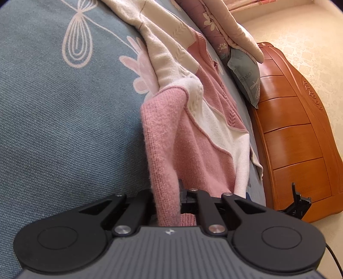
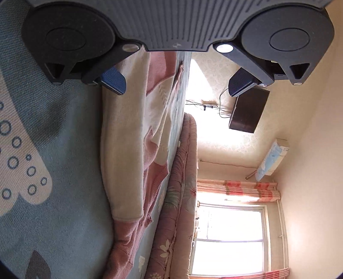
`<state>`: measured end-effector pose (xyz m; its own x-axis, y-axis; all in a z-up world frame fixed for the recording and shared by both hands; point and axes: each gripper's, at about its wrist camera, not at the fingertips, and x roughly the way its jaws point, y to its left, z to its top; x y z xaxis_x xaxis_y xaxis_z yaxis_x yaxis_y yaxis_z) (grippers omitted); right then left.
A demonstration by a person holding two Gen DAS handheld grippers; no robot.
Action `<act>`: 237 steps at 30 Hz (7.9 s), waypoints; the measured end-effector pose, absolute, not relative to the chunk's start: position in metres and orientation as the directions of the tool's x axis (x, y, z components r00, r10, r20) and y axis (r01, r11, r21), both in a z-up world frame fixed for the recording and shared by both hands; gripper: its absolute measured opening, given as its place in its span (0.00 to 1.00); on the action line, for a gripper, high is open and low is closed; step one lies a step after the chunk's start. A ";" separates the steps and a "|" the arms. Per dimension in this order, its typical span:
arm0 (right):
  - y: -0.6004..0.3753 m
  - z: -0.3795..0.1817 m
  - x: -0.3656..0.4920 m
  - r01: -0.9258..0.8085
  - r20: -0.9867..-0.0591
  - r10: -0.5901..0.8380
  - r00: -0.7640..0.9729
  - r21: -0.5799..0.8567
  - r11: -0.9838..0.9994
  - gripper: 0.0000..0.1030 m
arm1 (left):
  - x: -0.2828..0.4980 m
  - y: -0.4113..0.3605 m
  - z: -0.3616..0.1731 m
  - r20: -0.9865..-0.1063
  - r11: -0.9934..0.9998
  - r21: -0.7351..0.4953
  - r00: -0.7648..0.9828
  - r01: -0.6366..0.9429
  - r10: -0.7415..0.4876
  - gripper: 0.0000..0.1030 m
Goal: Fold clothes
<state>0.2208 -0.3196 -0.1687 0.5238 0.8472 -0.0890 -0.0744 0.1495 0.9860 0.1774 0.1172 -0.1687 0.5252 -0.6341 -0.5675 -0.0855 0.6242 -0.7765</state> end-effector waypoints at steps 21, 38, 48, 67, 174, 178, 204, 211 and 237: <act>-0.302 -0.135 0.240 -0.119 -0.255 0.766 0.590 0.911 0.395 1.00 | 0.177 0.119 -0.172 -0.555 0.612 -0.786 0.534 -0.087 -0.637 0.09; -0.289 -0.157 0.233 -0.120 -0.186 0.861 0.473 0.955 0.271 0.98 | 0.177 0.121 -0.174 -0.544 0.597 -0.798 0.532 -0.088 -0.649 0.09; -0.297 -0.186 0.248 -0.021 -0.302 0.807 0.507 0.932 0.362 0.10 | 0.178 0.120 -0.175 -0.545 0.597 -0.797 0.537 -0.093 -0.644 0.09; -0.329 -0.087 0.230 -0.161 -0.360 0.717 0.597 0.822 0.546 0.13 | 0.173 0.135 -0.086 -0.436 0.605 -0.795 0.659 0.036 -0.613 0.03; -0.104 -0.108 0.114 -0.650 -0.814 0.407 0.414 0.048 0.758 1.00 | 0.201 0.118 -0.108 -0.718 0.908 -0.362 0.559 0.212 -0.416 0.62; -0.124 -0.103 0.097 -0.659 -0.834 0.398 0.383 0.055 0.750 1.00 | 0.199 0.121 -0.105 -0.723 0.918 -0.351 0.569 0.186 -0.392 0.64; -0.159 -0.116 0.111 -0.500 -0.747 0.345 0.569 0.019 0.866 1.00 | 0.116 0.074 -0.101 -0.729 0.954 -0.256 0.617 0.158 -0.297 0.78; -0.170 -0.099 0.109 -0.481 -0.711 0.357 0.606 0.030 0.876 1.00 | 0.153 0.088 -0.107 -0.712 0.954 -0.294 0.652 0.062 -0.262 0.78; -0.248 -0.118 0.098 -0.300 -0.680 0.271 0.681 0.079 0.951 1.00 | 0.096 -0.008 -0.094 -0.705 0.940 -0.203 0.625 0.275 -0.335 0.84</act>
<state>0.0984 -0.2483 -0.1181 0.6809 0.2712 -0.6803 -0.2999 0.9507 0.0789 0.0959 -0.0076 -0.0945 0.6255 -0.3350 -0.7047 0.2749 0.9398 -0.2029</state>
